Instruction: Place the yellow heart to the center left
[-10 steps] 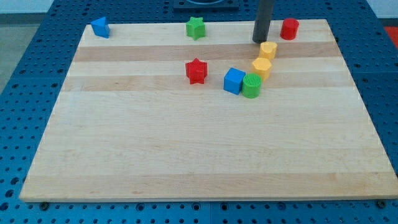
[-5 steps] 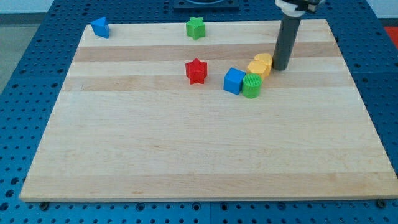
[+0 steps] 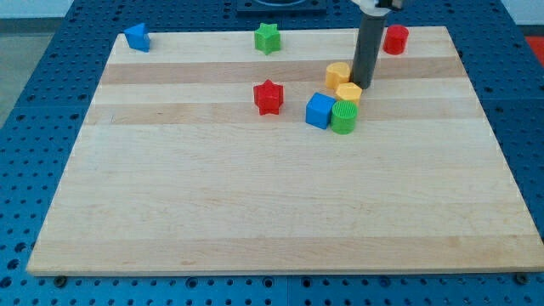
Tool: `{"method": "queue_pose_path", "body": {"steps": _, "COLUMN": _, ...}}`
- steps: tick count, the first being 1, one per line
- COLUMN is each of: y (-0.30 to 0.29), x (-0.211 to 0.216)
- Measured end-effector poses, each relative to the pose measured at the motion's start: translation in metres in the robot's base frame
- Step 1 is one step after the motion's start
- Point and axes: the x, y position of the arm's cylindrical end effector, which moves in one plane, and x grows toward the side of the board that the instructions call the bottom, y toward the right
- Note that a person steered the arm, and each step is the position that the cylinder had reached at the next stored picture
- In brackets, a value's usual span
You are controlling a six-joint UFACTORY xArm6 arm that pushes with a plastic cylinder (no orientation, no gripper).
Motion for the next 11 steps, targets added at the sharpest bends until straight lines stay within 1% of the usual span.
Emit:
{"method": "queue_pose_path", "body": {"steps": 1, "y": -0.027, "x": -0.001}}
{"method": "queue_pose_path", "body": {"steps": 2, "y": -0.036, "x": -0.01}}
{"method": "queue_pose_path", "body": {"steps": 3, "y": -0.019, "x": -0.021}}
{"method": "queue_pose_path", "body": {"steps": 4, "y": -0.029, "x": -0.026}}
{"method": "queue_pose_path", "body": {"steps": 5, "y": -0.059, "x": -0.026}}
{"method": "queue_pose_path", "body": {"steps": 8, "y": -0.156, "x": -0.02}}
{"method": "queue_pose_path", "body": {"steps": 9, "y": -0.171, "x": -0.01}}
{"method": "queue_pose_path", "body": {"steps": 10, "y": -0.172, "x": 0.008}}
{"method": "queue_pose_path", "body": {"steps": 11, "y": -0.176, "x": 0.018}}
